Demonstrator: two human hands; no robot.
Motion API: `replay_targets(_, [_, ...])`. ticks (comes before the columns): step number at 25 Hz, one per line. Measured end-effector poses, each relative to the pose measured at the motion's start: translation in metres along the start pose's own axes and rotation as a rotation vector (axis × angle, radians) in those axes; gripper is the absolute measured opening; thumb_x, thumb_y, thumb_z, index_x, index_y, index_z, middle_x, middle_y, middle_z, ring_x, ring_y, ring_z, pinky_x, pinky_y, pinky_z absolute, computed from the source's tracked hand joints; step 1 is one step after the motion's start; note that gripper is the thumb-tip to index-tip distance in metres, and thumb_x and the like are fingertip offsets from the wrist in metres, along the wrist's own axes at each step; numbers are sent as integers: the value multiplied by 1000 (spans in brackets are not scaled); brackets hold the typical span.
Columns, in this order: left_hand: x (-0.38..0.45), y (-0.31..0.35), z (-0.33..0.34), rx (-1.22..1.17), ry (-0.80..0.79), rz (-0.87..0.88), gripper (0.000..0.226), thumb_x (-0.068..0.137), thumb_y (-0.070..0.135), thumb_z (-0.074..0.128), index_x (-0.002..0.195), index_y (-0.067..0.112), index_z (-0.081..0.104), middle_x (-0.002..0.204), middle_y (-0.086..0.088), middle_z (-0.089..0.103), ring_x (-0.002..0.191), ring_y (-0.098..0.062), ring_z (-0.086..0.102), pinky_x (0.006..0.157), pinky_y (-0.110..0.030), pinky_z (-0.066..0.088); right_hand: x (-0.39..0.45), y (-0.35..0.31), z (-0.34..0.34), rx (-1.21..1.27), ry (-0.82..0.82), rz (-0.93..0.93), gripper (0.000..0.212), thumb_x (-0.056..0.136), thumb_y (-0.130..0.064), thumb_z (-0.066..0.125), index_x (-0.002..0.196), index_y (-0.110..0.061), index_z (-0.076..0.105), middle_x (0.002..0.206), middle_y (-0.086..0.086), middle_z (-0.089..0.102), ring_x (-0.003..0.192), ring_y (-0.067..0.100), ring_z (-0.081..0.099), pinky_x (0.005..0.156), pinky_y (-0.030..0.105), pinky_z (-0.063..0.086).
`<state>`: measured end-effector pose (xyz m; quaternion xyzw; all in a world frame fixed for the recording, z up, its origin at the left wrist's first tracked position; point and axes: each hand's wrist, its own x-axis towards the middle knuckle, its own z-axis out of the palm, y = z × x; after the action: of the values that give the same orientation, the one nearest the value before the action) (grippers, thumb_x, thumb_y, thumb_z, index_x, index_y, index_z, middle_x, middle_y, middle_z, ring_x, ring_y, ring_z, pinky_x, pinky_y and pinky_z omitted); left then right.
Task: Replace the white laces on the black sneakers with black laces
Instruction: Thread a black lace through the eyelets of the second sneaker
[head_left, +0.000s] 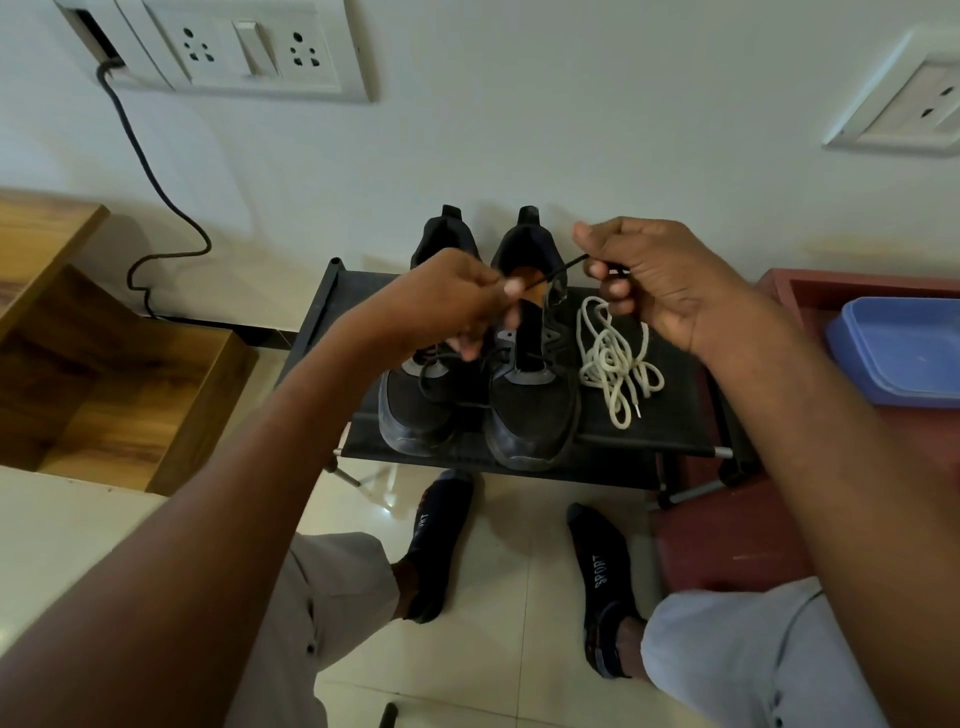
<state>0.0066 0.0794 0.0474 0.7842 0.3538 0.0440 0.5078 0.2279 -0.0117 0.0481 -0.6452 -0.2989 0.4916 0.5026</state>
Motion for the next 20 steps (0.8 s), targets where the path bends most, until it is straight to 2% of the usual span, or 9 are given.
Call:
replay_targets(3, [-6, -12, -11, 500, -33, -181, 34, 103, 35, 62, 84, 10, 76, 67, -1, 73, 68, -21, 71, 71, -36, 56, 3, 8, -3, -285, 202, 13, 17, 88, -24, 84, 94, -9, 76, 75, 2, 72, 48, 3, 50, 43, 18, 40])
replay_targets(5, [-6, -13, -7, 544, 49, -115, 33, 99, 41, 66, 95, 11, 78, 90, -10, 77, 88, -27, 73, 85, -45, 59, 1, 6, 2, -350, 96, 39, 6, 93, -16, 79, 96, -11, 80, 85, 5, 78, 55, 4, 57, 49, 19, 44])
replay_targets(7, [-2, -4, 2, 395, 221, 8, 32, 98, 45, 67, 107, 16, 75, 97, -5, 76, 95, -23, 71, 91, -45, 58, -3, 3, 7, -338, -77, 36, 12, 97, -10, 72, 104, -13, 81, 92, 6, 81, 65, 7, 65, 55, 20, 48])
replay_targets(8, [2, 2, 4, 220, 228, 33, 30, 99, 43, 66, 112, 17, 74, 99, -4, 76, 96, -21, 72, 94, -45, 58, -3, 2, 10, -324, -118, 11, 13, 97, -10, 72, 106, -13, 81, 92, 6, 81, 69, 8, 68, 56, 20, 49])
replay_targets(10, [9, 8, 7, -154, 90, -20, 27, 102, 33, 65, 118, 12, 71, 101, -8, 79, 98, -20, 76, 97, -45, 55, -3, 3, 14, -317, -77, -65, 11, 95, -13, 76, 105, -11, 80, 87, 7, 80, 69, 11, 70, 55, 21, 49])
replay_targets(11, [11, 9, 7, -232, 39, -69, 25, 101, 29, 66, 118, 11, 72, 99, -9, 79, 96, -19, 77, 93, -42, 53, -3, 5, 16, -337, -25, -91, 9, 93, -14, 78, 101, -10, 80, 83, 6, 79, 69, 12, 70, 55, 22, 49])
replay_targets(13, [13, 8, 6, -208, 45, -131, 21, 99, 22, 70, 112, 7, 75, 94, -12, 79, 79, -11, 75, 72, -26, 50, -2, 9, 17, -380, 46, -102, 5, 92, -12, 79, 97, -9, 80, 81, 5, 78, 69, 12, 69, 56, 23, 51])
replay_targets(16, [9, 10, 12, -176, 89, -182, 20, 99, 8, 67, 111, -7, 72, 97, -22, 75, 61, -3, 70, 46, -9, 43, -1, 12, 20, -426, 28, -73, 10, 96, -7, 72, 99, -12, 80, 87, 6, 80, 72, 11, 70, 61, 25, 53])
replay_targets(20, [15, 9, 19, -160, 87, -217, 21, 99, 17, 69, 112, 0, 73, 94, -8, 80, 75, -11, 76, 51, -18, 43, -4, 14, 23, -420, -43, -81, 4, 93, -12, 78, 96, -11, 76, 82, 6, 80, 70, 16, 73, 58, 27, 52])
